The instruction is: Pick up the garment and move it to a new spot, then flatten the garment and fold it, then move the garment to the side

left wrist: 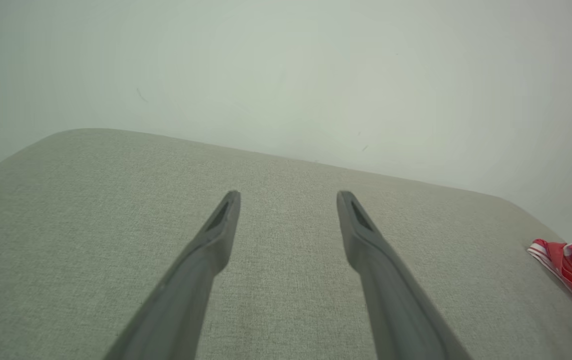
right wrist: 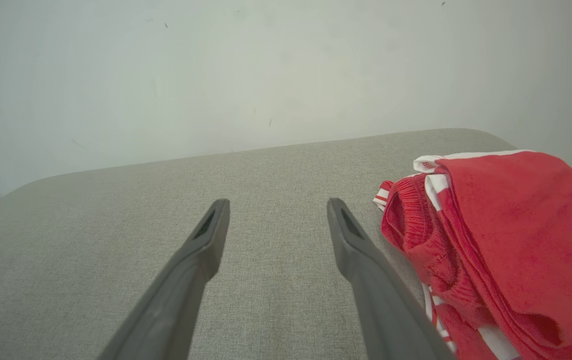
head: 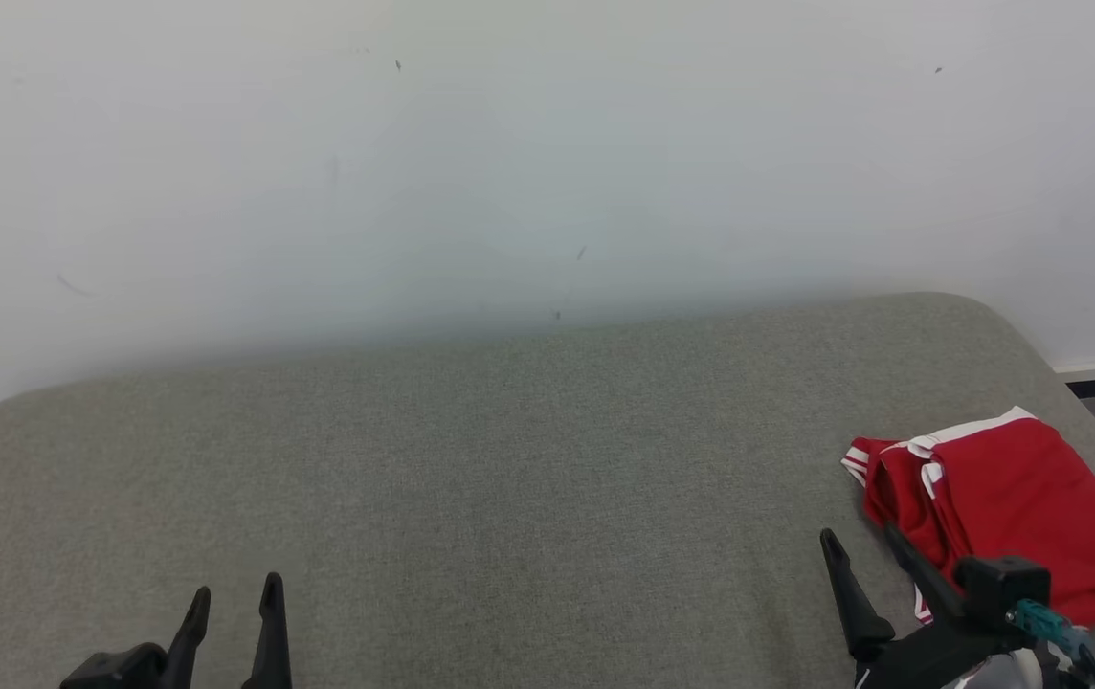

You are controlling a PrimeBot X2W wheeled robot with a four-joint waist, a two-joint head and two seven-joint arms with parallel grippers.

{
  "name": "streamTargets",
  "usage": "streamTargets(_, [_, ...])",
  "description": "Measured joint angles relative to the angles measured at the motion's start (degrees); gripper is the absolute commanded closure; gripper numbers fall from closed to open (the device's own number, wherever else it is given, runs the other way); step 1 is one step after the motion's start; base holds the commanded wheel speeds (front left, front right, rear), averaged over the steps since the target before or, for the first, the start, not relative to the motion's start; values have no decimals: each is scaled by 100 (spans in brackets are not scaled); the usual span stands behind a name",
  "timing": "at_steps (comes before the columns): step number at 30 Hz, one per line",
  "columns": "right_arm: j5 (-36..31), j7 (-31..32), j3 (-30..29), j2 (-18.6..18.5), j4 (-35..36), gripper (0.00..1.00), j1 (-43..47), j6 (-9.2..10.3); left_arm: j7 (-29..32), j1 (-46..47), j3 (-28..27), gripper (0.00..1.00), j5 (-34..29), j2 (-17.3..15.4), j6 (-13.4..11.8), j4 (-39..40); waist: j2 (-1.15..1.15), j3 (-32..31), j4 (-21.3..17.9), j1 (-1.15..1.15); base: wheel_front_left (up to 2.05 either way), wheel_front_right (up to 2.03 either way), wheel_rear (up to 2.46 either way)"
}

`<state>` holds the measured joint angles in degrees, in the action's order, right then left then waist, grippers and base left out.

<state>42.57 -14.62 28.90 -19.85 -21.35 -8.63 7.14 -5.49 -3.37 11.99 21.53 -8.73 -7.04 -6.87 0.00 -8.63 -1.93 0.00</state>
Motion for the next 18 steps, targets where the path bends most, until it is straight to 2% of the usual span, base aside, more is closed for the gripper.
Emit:
streamTargets(5, [-118, 0, -53, -59, 372, 0, 289, 0, 51, 10, 48, 0, -25, 5, 1, 26, 0, 41, -38, 0, 0, 0, 0])
streamTargets(10, [-70, 57, 52, -391, 812, 0, 341, 0, 100, 35, 41, 0, -25, 5, 1, 52, 0, 129, -114, 0, 0, 0, 0])
streamTargets(18, [129, 157, -366, -677, 1102, 0, 365, 0, 191, 155, -9, 0, -14, 8, 1, 30, 0, 196, -157, 0, 0, 0, 0])
